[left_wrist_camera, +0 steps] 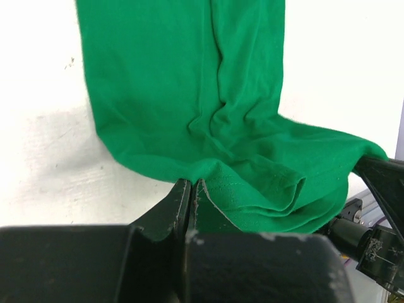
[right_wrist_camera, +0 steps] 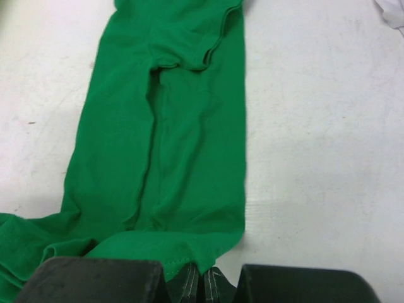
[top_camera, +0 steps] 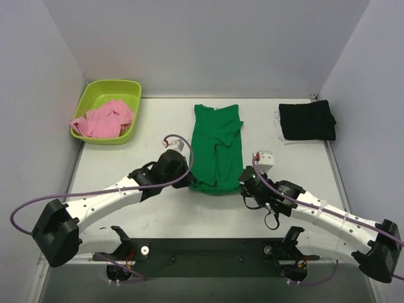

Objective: Fold and stack the t-shirts

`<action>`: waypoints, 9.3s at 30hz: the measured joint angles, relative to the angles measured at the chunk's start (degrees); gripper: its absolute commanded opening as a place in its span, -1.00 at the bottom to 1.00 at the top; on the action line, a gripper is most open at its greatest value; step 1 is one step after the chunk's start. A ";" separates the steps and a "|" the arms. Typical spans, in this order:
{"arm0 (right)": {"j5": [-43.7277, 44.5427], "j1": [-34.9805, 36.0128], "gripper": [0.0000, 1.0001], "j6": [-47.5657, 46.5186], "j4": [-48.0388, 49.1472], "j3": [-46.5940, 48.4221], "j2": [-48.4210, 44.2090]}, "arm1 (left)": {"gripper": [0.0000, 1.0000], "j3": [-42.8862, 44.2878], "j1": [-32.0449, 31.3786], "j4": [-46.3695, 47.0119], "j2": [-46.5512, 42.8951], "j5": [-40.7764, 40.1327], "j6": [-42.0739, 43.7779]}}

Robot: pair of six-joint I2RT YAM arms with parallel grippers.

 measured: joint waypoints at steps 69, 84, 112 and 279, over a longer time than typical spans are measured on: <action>-26.84 -28.61 1.00 -16.81 15.80 20.17 31.28 | 0.91 12.11 20.50 21.24 20.26 18.45 2.97; -25.57 -27.63 1.00 -13.53 15.85 -1.20 16.79 | 0.92 -7.32 14.58 23.10 16.24 13.35 1.03; -24.81 -28.06 1.00 -12.11 17.79 -6.82 14.64 | 0.04 -2.21 15.28 31.30 27.82 11.02 1.07; -32.20 -29.16 1.00 -13.60 24.79 37.20 44.37 | 0.94 12.70 28.13 26.45 19.63 16.63 1.31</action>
